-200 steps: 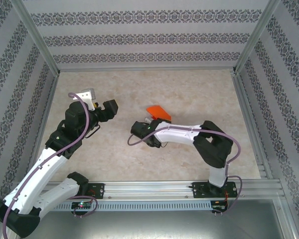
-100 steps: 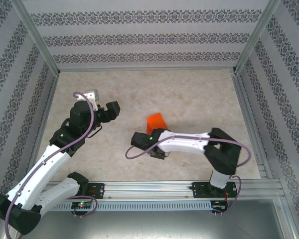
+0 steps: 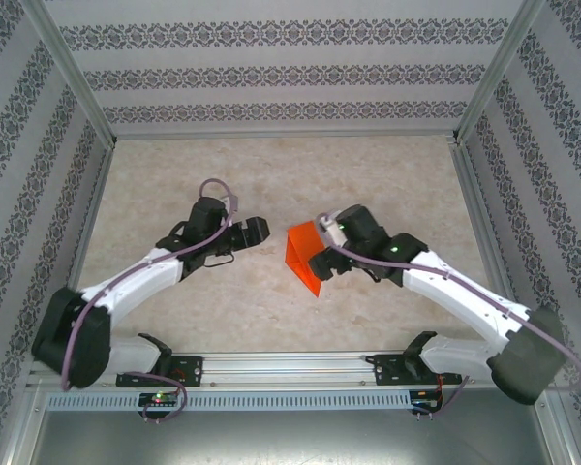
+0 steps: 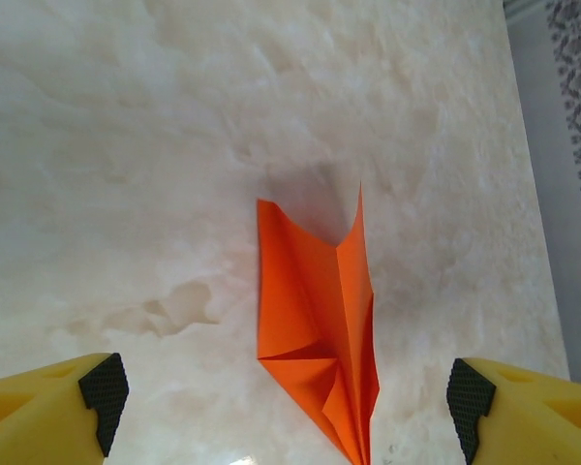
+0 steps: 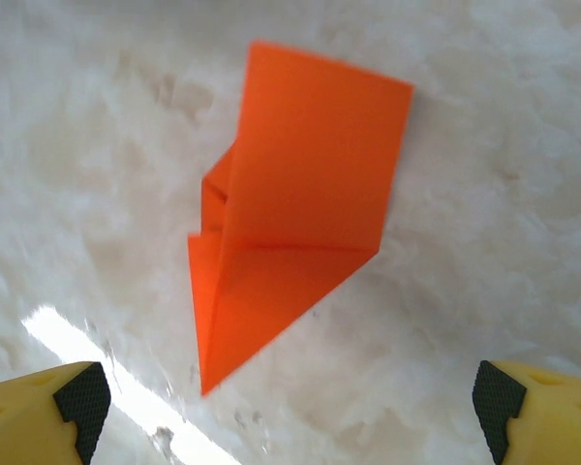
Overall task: Fold a paper plane with a square sheet of paper (fold left side to right side)
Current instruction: Turn over the paper at the center of the table, then fold the wing for the fifth time at the center of the table.
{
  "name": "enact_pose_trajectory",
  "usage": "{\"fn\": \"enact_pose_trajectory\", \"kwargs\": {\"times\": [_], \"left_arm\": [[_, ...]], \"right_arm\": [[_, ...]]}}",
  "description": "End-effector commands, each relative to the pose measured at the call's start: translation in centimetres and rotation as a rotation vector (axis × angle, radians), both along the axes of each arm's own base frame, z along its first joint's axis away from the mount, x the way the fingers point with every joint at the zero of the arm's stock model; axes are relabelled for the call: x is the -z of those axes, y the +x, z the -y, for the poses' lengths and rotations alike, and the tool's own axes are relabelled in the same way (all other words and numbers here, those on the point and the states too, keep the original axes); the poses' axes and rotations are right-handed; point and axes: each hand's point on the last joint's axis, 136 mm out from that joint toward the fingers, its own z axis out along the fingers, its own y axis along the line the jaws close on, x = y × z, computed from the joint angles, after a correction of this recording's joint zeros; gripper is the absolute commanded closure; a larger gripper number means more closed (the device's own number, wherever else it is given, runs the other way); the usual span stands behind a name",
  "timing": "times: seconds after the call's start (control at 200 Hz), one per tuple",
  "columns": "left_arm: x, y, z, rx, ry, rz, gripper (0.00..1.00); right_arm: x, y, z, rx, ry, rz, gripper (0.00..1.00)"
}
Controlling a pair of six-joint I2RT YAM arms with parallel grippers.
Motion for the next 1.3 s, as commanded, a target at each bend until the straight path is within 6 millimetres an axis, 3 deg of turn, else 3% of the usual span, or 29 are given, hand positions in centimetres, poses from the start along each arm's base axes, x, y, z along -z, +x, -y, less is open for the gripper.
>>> {"fn": "enact_pose_trajectory", "kwargs": {"times": [0.0, 0.145, 0.35, 0.425, 0.505, 0.679, 0.814, 1.024, 1.159, 1.294], "left_arm": [[-1.2, 0.9, 4.6, 0.111, -0.157, 0.013, 0.12], [1.5, 2.0, 7.3, 0.125, -0.147, -0.066, 0.12], [4.2, 3.5, 10.0, 0.158, -0.168, -0.130, 0.16], [4.8, 4.0, 10.7, 0.171, -0.170, -0.139, 0.23], [5.1, 4.3, 11.2, 0.184, -0.178, -0.143, 0.37], [5.5, 4.2, 11.0, 0.205, -0.159, -0.116, 0.70], [5.0, 3.9, 10.3, 0.230, -0.160, -0.071, 0.85], [3.6, 3.2, 9.3, 0.308, -0.218, 0.013, 0.95], [2.9, 2.6, 8.9, 0.361, -0.247, 0.059, 0.98], [2.9, 1.8, 9.2, 0.421, -0.273, 0.070, 0.99]], "right_arm": [[-2.0, 1.8, -1.3, 0.086, 0.314, -0.009, 0.02], [-1.4, 3.2, 0.1, 0.187, 0.429, -0.039, 0.02], [0.1, 3.5, 1.3, 0.249, 0.464, -0.072, 0.02], [0.6, 3.6, 1.9, 0.270, 0.477, -0.076, 0.02], [1.2, 3.7, 2.3, 0.285, 0.496, -0.091, 0.02], [2.1, 3.6, 1.9, 0.238, 0.546, -0.165, 0.02], [2.5, 3.9, 1.1, 0.186, 0.571, -0.197, 0.02], [3.1, 5.5, 0.1, 0.129, 0.670, -0.246, 0.15], [4.3, 6.4, -1.0, 0.057, 0.727, -0.316, 0.27], [5.7, 7.6, -1.9, 0.031, 0.754, -0.350, 0.32]]}}
